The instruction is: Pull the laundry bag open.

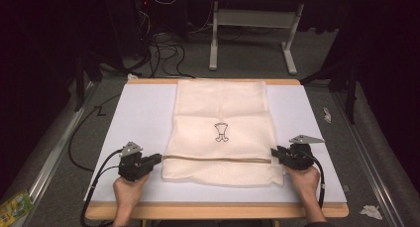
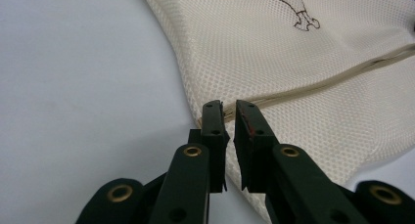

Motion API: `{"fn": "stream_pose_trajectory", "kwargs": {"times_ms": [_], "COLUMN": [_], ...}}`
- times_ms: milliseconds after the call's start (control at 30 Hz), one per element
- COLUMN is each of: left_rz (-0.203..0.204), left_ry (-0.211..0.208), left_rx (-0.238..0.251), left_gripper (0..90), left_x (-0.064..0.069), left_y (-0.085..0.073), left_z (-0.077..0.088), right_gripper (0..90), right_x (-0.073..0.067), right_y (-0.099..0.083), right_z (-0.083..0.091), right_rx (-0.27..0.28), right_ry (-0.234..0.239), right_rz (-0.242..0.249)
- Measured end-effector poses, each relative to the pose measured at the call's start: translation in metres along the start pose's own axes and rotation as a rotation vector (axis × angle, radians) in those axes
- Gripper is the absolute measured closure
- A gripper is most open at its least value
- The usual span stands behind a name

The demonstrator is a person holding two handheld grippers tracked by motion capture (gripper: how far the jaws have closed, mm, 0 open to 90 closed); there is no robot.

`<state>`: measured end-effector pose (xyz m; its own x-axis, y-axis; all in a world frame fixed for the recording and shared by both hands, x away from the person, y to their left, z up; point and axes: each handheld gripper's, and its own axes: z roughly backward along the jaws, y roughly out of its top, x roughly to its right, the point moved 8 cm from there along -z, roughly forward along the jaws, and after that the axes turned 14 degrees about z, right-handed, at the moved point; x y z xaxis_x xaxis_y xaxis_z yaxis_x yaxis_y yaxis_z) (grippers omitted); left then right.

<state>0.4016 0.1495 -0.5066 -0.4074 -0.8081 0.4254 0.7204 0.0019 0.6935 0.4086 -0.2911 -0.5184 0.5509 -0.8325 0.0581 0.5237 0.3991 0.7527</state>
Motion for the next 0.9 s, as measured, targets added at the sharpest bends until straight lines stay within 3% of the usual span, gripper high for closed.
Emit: {"fn": "stream_pose_trajectory", "kwargs": {"times_ms": [167,267,367,633,900], "left_rz": [0.0,0.0,-0.027,-0.025,-0.003], "left_ry": [-0.004,0.008,0.008,0.024,0.039], "left_rx": [0.051,0.076,0.109,0.158,0.188], "left_gripper": [74.9,66.1,60.5,52.3,50.3], "left_x": [0.001,0.001,0.003,-0.002,-0.012], "left_y": [0.007,0.012,0.017,0.024,0.031], "left_z": [0.007,0.01,0.016,0.026,0.033], "right_gripper": [59.6,58.3,56.8,53.9,54.0], "right_x": [0.008,0.013,0.019,0.032,0.048], "right_y": [0.003,0.007,0.009,0.009,-0.001], "right_z": [0.011,0.019,0.029,0.048,0.057], "right_rx": [0.031,0.071,0.089,0.124,0.161], "right_ry": [-0.072,-0.107,-0.13,-0.148,-0.166], "right_rz": [-0.011,-0.004,-0.003,-0.018,-0.078]}}
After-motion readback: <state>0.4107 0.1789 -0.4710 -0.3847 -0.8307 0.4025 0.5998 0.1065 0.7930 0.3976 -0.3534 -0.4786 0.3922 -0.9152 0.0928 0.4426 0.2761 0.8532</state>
